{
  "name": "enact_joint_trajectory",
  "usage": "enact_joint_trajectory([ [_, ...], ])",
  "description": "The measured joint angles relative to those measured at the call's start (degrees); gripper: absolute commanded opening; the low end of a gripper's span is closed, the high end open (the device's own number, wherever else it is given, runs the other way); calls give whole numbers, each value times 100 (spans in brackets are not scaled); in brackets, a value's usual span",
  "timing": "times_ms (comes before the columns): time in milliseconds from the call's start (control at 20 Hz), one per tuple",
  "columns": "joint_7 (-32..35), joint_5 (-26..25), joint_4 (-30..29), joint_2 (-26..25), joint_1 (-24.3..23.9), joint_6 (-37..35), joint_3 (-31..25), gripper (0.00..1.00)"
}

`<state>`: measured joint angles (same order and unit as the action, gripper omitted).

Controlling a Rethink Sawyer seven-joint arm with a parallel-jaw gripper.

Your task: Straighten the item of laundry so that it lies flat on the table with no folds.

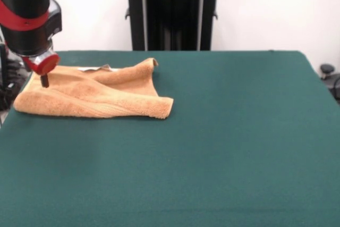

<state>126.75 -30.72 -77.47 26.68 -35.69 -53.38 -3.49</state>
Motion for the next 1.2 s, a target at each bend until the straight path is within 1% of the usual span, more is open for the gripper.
enact_joint_trajectory([
  [450, 0, -10, -19, -3, 178, 230, -1, 100],
  [700, 0, -11, -46, -31, 172, 458, 0, 100],
  [850, 0, -13, -74, -143, 161, 694, -1, 100],
  [1200, 0, -11, -274, -223, 111, 882, -1, 100],
])
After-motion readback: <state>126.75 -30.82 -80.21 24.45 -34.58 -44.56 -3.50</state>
